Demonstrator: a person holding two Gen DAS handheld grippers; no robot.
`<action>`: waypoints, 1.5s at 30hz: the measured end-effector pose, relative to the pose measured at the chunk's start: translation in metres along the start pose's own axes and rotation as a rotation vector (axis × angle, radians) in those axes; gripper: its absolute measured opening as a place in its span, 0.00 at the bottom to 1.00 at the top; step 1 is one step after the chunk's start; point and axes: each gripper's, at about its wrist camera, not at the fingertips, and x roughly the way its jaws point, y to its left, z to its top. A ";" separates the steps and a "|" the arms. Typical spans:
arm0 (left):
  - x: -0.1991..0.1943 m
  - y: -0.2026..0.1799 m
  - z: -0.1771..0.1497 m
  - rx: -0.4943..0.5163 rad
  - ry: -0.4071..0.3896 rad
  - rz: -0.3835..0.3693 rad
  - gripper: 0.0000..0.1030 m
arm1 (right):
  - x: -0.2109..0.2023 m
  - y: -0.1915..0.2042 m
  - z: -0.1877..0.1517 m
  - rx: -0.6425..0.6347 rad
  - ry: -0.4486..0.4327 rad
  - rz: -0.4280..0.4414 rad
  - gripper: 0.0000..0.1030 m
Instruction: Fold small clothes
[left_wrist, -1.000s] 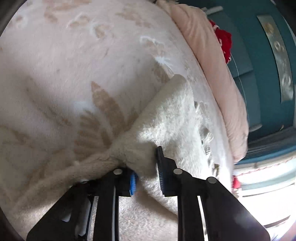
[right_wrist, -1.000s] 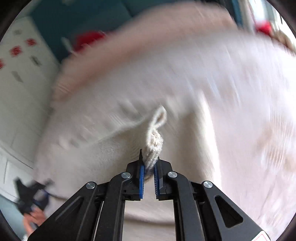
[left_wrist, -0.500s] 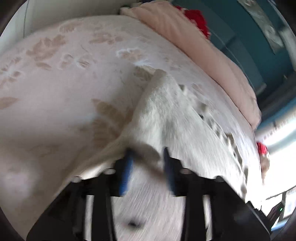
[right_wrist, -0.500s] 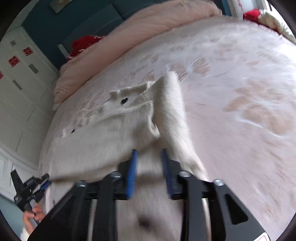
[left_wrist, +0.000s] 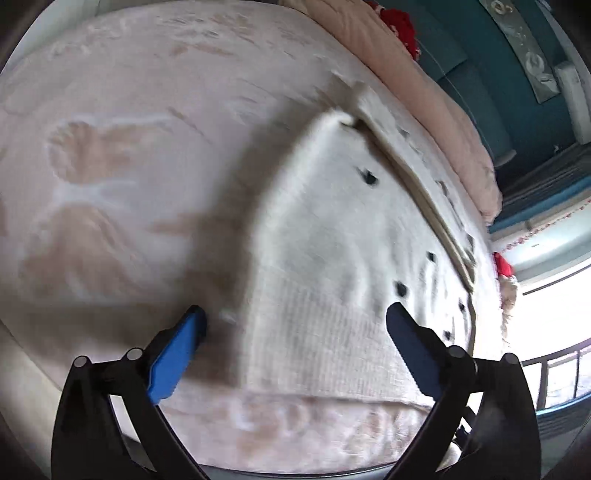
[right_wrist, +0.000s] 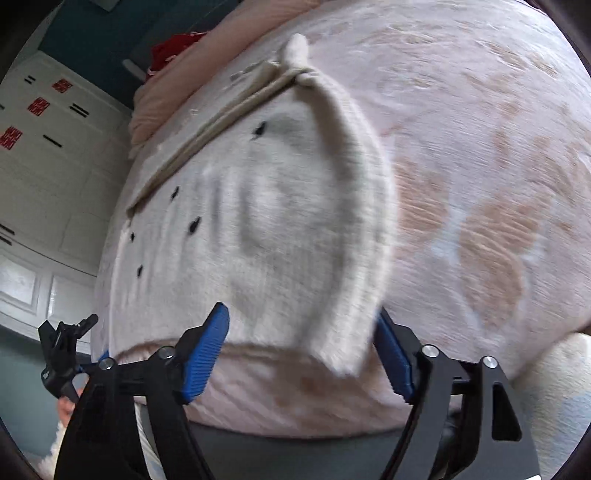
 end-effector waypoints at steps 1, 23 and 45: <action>0.005 -0.006 -0.001 0.015 0.004 0.012 0.93 | 0.005 0.005 0.003 -0.003 -0.009 0.000 0.75; -0.093 -0.012 -0.067 0.167 0.157 0.058 0.07 | -0.086 0.011 -0.048 -0.193 0.164 -0.056 0.09; 0.006 -0.155 0.098 0.297 -0.127 0.095 0.30 | -0.057 0.014 0.149 -0.114 -0.216 -0.018 0.37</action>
